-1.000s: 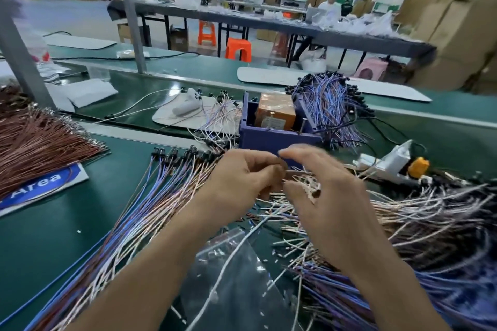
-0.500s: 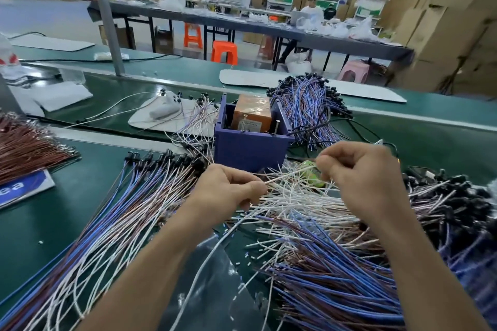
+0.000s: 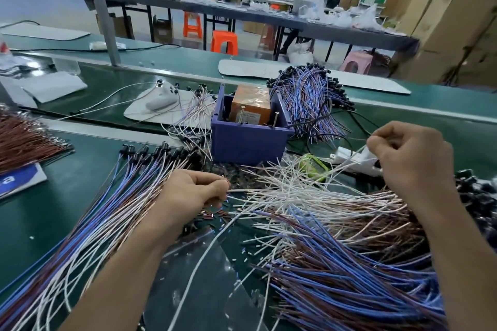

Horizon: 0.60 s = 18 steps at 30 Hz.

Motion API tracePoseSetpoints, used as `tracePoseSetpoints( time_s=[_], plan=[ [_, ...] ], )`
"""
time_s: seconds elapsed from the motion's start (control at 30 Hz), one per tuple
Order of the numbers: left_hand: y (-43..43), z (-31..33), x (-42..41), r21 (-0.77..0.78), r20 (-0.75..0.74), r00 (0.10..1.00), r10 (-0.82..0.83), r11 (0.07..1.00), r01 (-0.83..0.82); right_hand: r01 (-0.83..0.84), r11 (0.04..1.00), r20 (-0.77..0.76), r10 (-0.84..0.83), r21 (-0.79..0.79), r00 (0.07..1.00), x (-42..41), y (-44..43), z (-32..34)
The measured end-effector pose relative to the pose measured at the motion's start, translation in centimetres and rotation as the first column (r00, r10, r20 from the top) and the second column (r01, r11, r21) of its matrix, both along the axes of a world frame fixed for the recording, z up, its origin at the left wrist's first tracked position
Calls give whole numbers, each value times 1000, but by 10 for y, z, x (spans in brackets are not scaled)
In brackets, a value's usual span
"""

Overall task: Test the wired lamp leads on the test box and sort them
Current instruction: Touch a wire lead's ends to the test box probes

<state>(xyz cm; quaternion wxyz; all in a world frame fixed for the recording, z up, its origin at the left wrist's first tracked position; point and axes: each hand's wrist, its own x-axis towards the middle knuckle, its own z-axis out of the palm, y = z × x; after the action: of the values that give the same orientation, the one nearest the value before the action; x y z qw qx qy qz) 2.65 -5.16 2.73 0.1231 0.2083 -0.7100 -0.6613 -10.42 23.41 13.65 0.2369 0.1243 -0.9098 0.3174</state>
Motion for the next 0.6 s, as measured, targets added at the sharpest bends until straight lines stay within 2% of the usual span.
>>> tracePoseSetpoints(
  time_s=[0.1, 0.17, 0.3, 0.4, 0.53, 0.6],
  plan=[
    [2, -3, 2, -145, -11, 996, 85, 986, -86, -45, 998, 45, 46, -38, 998, -2, -7, -11],
    [2, -2, 6, -243, -31, 997, 75, 967, -80, -56, 995, 72, 62, -77, 996, -3, -11, -17],
    [13, 6, 11, -146, -84, 979, -186, 974, 172, -80, 987, 106, 95, -141, 990, -6, -17, -24],
    [25, 1, 5, -178, -55, 947, -317, 936, 303, -85, 979, 117, 108, -184, 987, -6, -20, -27],
    [29, -8, -1, -296, 31, 960, -278, 915, 274, -79, 956, 133, 120, -283, 984, -5, -19, -25],
    [31, -8, 1, -304, 6, 983, -184, 936, 177, -74, 946, 137, 122, -315, 983, -6, -17, -24]
  ],
)
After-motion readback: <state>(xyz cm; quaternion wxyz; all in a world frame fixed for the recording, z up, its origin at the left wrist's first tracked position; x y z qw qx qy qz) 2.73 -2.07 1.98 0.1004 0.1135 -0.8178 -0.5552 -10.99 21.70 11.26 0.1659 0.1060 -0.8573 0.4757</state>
